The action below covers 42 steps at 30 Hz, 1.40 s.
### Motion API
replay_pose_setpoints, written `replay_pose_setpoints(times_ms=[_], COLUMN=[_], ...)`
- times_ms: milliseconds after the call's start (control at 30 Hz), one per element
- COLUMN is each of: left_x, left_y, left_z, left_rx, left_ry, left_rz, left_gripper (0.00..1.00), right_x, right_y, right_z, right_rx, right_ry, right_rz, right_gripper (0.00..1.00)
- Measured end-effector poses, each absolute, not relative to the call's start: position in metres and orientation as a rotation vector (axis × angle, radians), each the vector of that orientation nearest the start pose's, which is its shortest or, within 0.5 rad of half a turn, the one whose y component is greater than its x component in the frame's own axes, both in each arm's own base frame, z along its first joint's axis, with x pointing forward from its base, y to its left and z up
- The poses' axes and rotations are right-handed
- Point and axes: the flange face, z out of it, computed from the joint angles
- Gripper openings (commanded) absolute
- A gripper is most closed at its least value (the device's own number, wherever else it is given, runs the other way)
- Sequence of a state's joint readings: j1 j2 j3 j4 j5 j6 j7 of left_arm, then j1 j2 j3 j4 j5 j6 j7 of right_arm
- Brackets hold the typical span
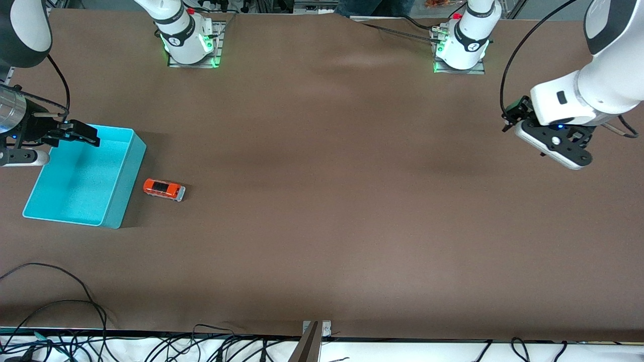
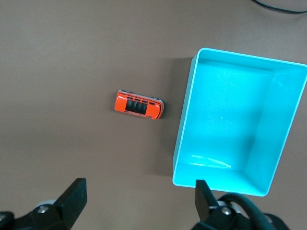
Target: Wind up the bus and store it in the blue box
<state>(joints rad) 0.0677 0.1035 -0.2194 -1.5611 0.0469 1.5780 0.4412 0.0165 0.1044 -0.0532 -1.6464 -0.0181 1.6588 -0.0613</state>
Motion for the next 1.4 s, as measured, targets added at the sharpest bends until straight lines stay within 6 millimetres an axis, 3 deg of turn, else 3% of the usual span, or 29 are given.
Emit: replay_pose_setpoints(times_ms=[200, 533, 700, 867, 1033, 1400], left_x=[0.573, 0.551, 0.548, 0.548, 0.548, 0.548], left_y=[-0.065, -0.066, -0.055, -0.031, -0.024, -0.019], left_z=[0.578, 0.612, 0.612, 0.608, 0.608, 0.610], left_rx=[-3.017, -3.057, -3.110, -3.167, -3.168, -3.110], left_ry=[0.724, 0.442, 0.366, 0.285, 0.266, 0.272], left_rz=[0.014, -0.092, -0.065, -0.027, -0.025, -0.026], left_gripper=[1.00, 1.00, 1.00, 1.00, 1.00, 1.00], right_x=[0.585, 0.584, 0.585, 0.586, 0.584, 0.574], right_y=[-0.021, -0.021, -0.020, -0.019, -0.018, -0.012], right_z=[0.539, 0.541, 0.539, 0.532, 0.520, 0.470], right_rx=[-3.157, -3.157, -3.156, -3.155, -3.153, -3.149], right_ry=[-0.044, -0.044, -0.047, -0.051, -0.055, -0.074], right_rz=[0.141, 0.139, 0.151, 0.170, 0.198, 0.210], right_gripper=[1.00, 1.00, 1.00, 1.00, 1.00, 1.00])
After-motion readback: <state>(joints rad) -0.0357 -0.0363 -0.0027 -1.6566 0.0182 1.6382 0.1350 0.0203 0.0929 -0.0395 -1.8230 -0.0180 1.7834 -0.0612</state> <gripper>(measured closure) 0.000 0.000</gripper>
